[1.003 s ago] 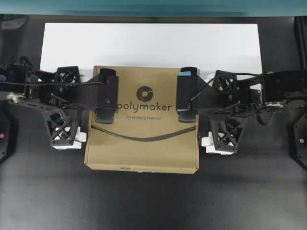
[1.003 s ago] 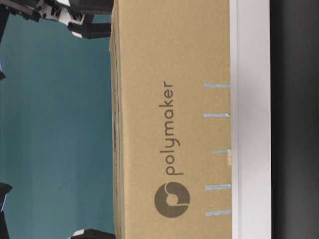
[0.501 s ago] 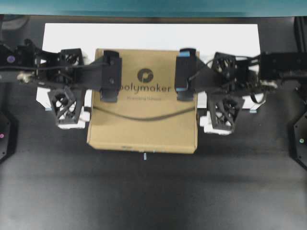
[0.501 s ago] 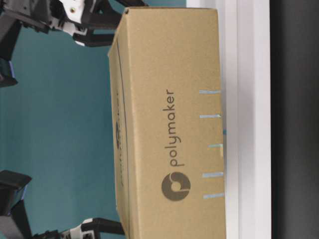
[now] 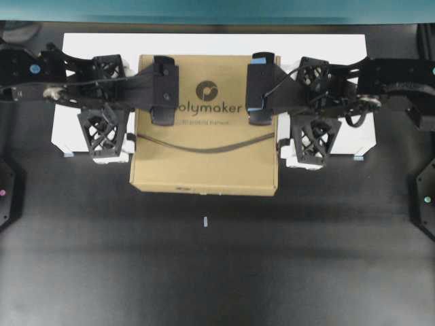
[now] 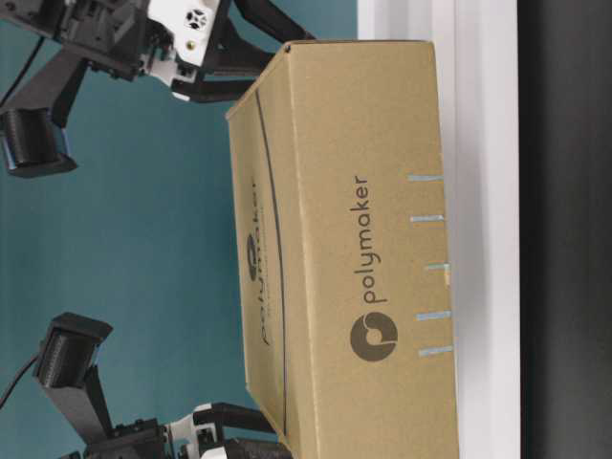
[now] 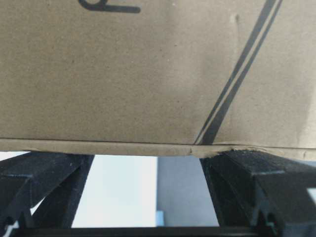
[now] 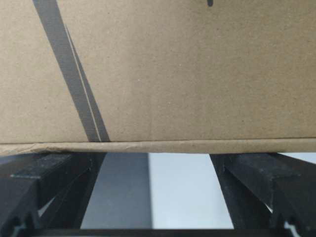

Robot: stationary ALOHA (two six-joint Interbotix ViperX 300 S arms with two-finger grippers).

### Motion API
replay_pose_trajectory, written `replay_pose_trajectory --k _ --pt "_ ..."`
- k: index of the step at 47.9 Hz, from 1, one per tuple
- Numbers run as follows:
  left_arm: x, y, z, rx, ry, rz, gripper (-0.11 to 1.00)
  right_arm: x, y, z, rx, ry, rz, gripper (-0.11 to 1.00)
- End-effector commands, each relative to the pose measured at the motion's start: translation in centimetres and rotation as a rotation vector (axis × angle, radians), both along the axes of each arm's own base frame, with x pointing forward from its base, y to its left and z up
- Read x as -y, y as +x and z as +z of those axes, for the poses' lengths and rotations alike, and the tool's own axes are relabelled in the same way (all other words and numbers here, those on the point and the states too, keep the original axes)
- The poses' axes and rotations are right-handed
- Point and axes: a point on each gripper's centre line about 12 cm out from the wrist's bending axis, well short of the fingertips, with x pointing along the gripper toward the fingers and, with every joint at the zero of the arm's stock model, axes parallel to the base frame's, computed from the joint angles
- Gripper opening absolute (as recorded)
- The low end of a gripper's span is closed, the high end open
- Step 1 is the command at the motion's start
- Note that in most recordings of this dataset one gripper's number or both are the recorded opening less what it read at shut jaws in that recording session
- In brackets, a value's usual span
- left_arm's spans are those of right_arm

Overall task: Place the cardboard box on the stand after clamping it between your arms.
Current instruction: 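Lift the clamped box and carry it back over the white stand, then lower the clamped box onto the back of the white stand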

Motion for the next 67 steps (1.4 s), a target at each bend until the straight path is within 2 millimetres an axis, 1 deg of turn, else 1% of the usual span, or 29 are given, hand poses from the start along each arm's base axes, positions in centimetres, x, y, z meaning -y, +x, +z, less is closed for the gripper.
replay_pose_trajectory --k 1,4,10,17,25,30,37,42,51,61,67 --pt "-0.5 1.4 2.1 0.118 0.021 0.007 0.8 0.2 1.3 0.3 0.077 -0.015 0.014 0.81" --pt "-0.8 1.4 2.1 0.121 0.022 0.016 0.8 0.9 1.2 0.1 0.076 -0.028 0.016 0.8" --pt "-1.2 1.5 1.6 0.124 0.024 0.024 0.8 2.1 1.3 -0.3 0.073 -0.046 0.014 0.81" --pt "-2.3 1.9 1.2 0.115 0.027 0.043 0.8 2.9 1.7 -0.8 0.081 -0.061 0.017 0.8" --pt "-4.2 2.1 0.7 0.111 0.05 0.057 0.8 3.8 1.9 -1.4 0.082 -0.071 0.008 0.81" --pt "-5.5 2.1 0.8 0.116 0.064 0.073 0.8 4.4 2.0 -1.7 0.084 -0.079 0.005 0.81" --pt "-7.2 1.9 0.9 0.119 0.071 0.11 0.8 5.8 1.7 -2.2 0.069 -0.1 0.007 0.8" --pt "-8.1 1.8 0.5 0.116 0.072 0.131 0.8 6.6 1.6 -2.7 0.052 -0.113 0.014 0.8" --pt "-8.6 1.7 -0.7 0.087 0.069 0.132 0.8 7.9 1.4 -3.4 0.03 -0.132 0.025 0.81" --pt "-8.5 1.4 -1.5 0.051 0.127 0.016 0.81 8.4 1.3 -3.7 0.034 -0.156 0.048 0.81" --pt "-8.5 1.3 -1.6 0.046 0.14 -0.008 0.8 8.9 1.0 -3.9 0.03 -0.156 0.033 0.81"
